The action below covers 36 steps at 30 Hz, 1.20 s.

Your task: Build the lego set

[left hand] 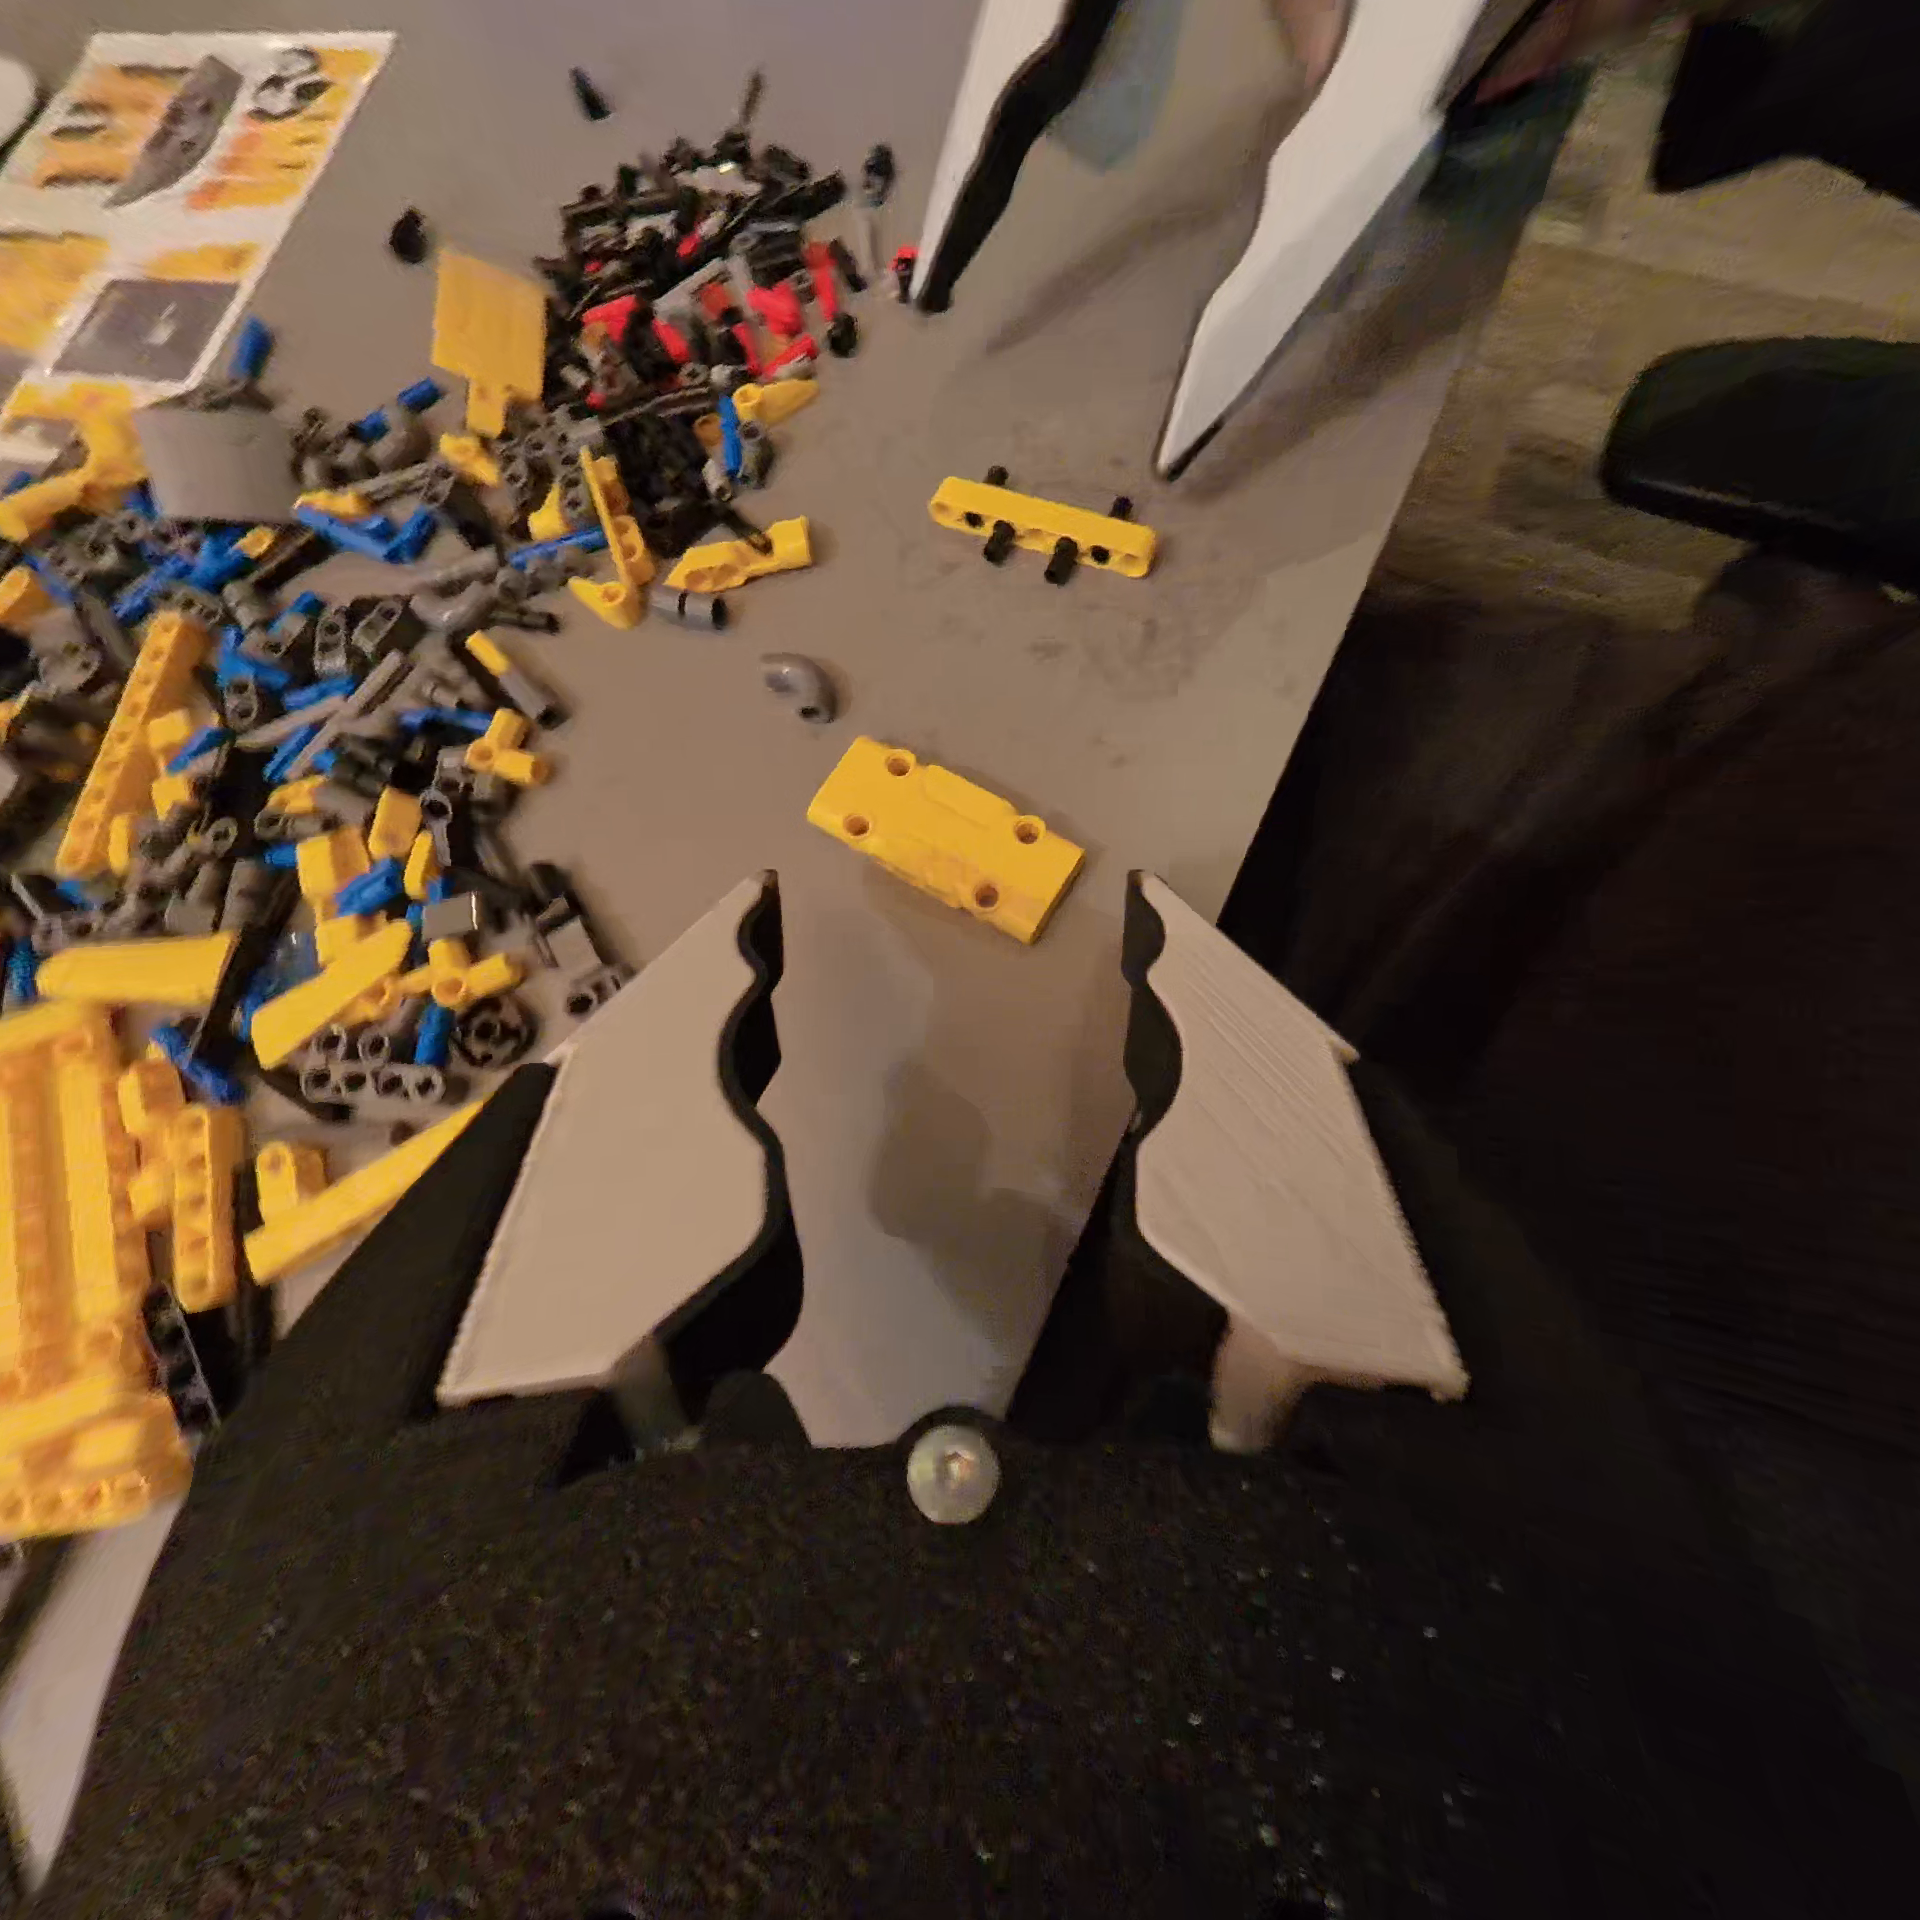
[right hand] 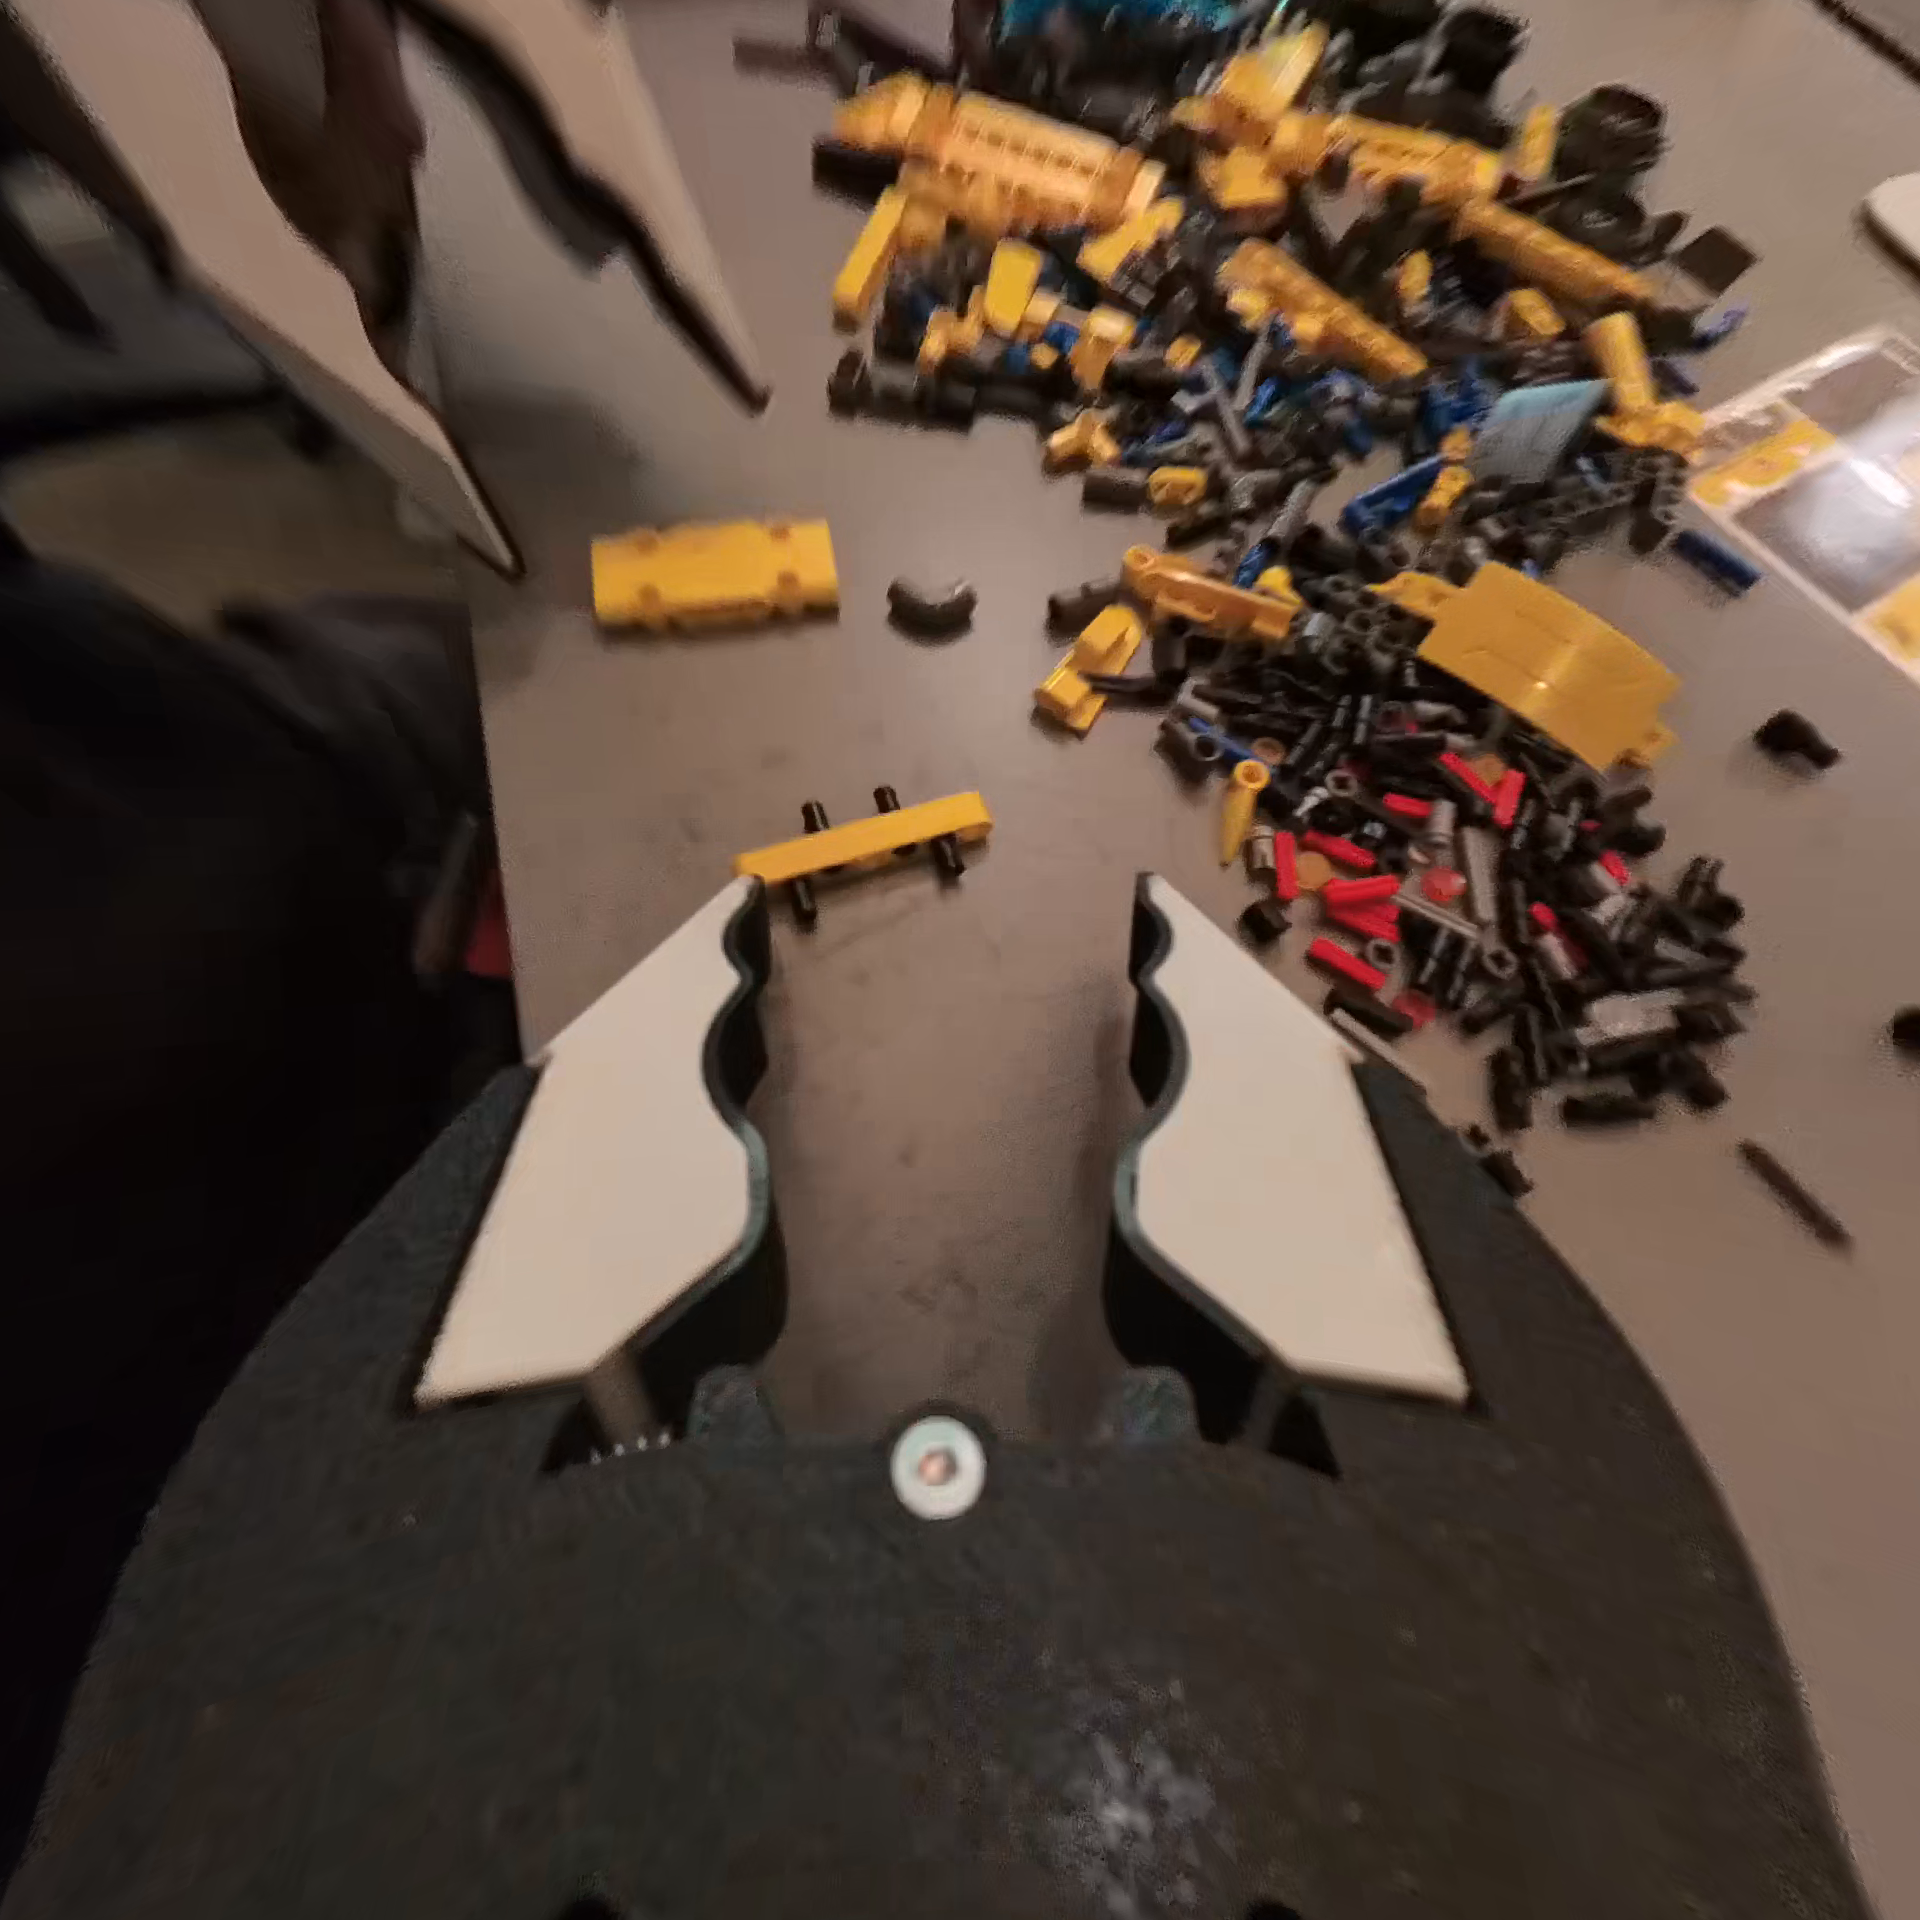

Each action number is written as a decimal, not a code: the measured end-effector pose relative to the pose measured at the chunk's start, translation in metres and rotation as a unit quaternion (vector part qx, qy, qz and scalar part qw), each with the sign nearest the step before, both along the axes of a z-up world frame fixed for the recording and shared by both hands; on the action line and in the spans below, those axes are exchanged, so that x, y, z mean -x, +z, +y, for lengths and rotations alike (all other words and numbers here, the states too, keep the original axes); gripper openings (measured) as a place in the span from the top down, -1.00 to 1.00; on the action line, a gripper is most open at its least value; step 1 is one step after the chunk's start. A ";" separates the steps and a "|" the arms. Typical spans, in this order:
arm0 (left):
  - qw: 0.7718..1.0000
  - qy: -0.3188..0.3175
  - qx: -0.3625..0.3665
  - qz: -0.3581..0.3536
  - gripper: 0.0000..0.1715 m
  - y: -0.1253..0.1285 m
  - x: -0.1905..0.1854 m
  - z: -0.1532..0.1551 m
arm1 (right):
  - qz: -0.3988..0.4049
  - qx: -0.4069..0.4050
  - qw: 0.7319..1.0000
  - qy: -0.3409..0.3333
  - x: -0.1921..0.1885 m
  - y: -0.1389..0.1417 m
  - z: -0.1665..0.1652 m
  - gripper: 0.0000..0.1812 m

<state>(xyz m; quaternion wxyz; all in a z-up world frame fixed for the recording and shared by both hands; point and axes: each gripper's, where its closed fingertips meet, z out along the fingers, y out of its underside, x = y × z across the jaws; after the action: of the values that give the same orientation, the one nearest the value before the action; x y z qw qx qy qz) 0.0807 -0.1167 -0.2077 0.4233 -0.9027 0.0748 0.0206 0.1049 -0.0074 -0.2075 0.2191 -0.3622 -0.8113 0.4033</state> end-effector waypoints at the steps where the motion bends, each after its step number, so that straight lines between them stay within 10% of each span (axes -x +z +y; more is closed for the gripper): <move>1: 1.000 -0.020 0.003 0.003 0.20 0.000 0.002 0.002 | -0.005 -0.028 0.999 0.019 0.000 -0.007 -0.003 0.23; 4: 0.995 -0.089 0.023 -0.049 -0.17 0.003 -0.003 0.004 | -0.025 -0.026 0.996 0.085 -0.005 -0.011 -0.019 0.27; 12: 0.983 -0.176 0.059 -0.018 -0.20 -0.009 -0.003 0.015 | -0.066 -0.008 0.990 0.128 -0.003 -0.016 -0.028 0.23; 23: 0.976 -0.205 0.064 -0.033 0.29 -0.017 -0.012 0.010 | -0.061 -0.010 0.992 0.108 0.001 -0.016 -0.040 0.38; 36: 0.980 -0.188 0.058 -0.033 0.32 -0.017 -0.012 0.010 | -0.061 -0.011 0.991 0.121 0.005 -0.016 -0.084 0.38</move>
<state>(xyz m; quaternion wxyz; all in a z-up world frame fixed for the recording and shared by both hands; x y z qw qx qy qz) 0.0931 -0.1067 -0.2247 0.3688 -0.8956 0.2305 -0.0937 0.0998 -0.0910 -0.2234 0.1229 -0.2829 -0.8655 0.3947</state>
